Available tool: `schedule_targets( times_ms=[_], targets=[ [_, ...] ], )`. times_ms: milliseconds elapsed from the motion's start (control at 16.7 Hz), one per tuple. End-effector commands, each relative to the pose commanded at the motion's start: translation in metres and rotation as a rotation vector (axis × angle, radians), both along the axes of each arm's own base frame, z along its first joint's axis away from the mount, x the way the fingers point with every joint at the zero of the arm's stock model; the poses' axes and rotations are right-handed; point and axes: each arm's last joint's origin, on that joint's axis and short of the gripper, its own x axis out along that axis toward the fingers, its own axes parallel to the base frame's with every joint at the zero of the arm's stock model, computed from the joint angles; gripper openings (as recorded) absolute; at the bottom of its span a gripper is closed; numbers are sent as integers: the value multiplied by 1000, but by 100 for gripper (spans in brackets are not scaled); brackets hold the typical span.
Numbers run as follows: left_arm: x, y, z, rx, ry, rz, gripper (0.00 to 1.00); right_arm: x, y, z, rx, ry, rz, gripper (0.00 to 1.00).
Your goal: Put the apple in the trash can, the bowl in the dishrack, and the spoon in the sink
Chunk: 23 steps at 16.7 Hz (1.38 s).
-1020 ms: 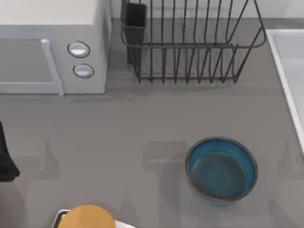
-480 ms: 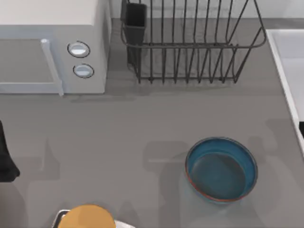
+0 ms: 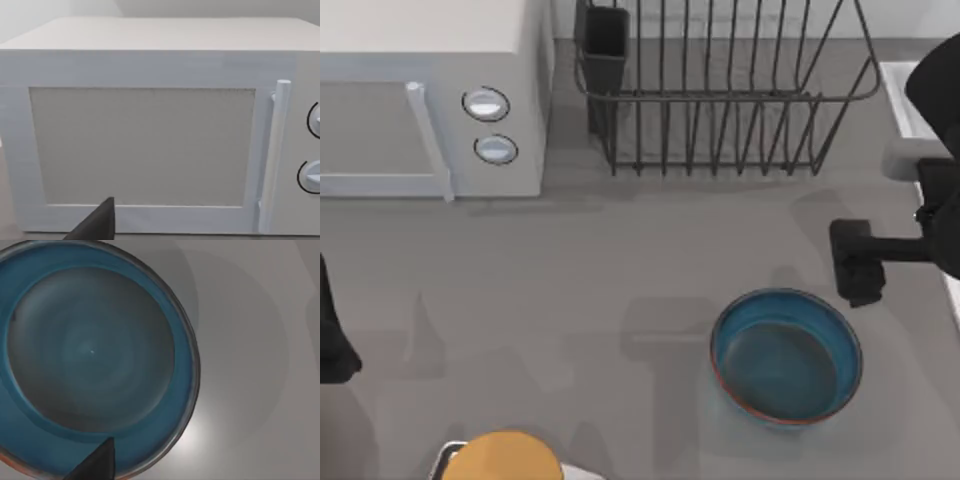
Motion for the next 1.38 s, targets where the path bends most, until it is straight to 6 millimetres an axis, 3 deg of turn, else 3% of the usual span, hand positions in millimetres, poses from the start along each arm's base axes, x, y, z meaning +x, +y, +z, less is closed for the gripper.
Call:
schedule_targets(
  times_ms=[300,720,1200,1380],
  targets=[
    [0,0,0,0,0,0,100,20,27,-8,-68,135,-2,100],
    [0,0,0,0,0,0,100,21,26,-13,-70,140,-4,100],
    [0,0,0,0,0,0,100,23,28,-96,-67,133,-2,100],
    [0,0,0,0,0,0,100,21,27,-109,-71,139,-2,100]
  ],
)
